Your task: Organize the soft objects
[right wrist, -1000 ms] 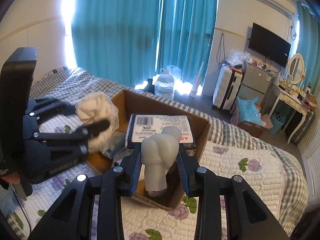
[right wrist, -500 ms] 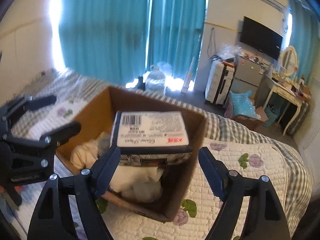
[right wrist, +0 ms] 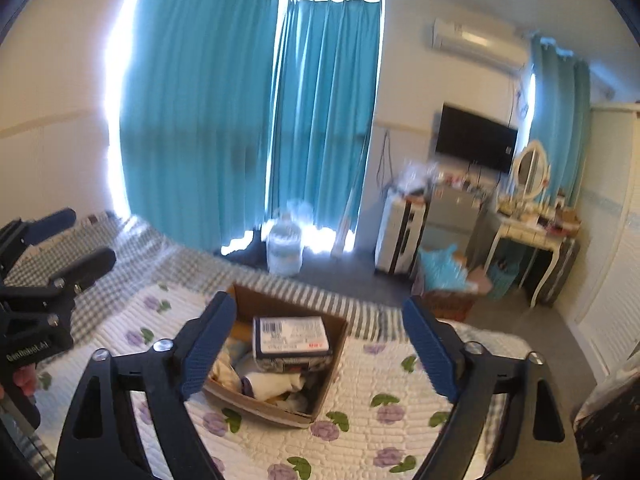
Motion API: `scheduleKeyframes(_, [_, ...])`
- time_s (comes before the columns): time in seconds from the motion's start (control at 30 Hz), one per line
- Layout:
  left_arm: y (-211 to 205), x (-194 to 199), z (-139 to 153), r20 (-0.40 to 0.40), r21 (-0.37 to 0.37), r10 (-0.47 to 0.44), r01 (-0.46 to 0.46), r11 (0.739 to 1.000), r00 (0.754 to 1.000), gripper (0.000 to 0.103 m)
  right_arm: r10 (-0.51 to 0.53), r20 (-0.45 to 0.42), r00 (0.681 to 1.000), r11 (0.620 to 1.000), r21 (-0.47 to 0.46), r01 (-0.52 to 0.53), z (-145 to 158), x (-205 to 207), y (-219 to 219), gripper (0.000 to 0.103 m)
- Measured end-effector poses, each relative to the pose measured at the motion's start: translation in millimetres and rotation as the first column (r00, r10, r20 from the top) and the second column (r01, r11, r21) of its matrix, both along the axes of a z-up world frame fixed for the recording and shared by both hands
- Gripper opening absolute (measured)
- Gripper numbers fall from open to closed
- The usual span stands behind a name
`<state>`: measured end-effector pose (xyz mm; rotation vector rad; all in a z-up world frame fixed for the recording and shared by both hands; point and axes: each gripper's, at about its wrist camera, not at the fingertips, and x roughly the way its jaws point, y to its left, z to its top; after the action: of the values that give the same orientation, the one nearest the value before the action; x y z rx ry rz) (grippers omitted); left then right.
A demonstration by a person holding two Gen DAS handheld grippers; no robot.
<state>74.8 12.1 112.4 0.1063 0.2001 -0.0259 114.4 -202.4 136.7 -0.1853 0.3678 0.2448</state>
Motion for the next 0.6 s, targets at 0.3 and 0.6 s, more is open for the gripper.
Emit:
scheduleKeyframes(0.3, [15, -59, 10, 0.124, -0.067, -0.024, 0.032, 0.997, 0.992, 0.103, -0.043, 0.167, 0.985, 0.999, 0.032, 0.038, 33, -86, 0, 0.103])
scheduleKeyframes(0.6, [17, -38, -80, 0.082, -0.119, 0.057, -0.047, 0.992, 0.995, 0.103, -0.059, 0.146, 0.988, 0.992, 0.123, 0.041, -59, -83, -15, 0.103])
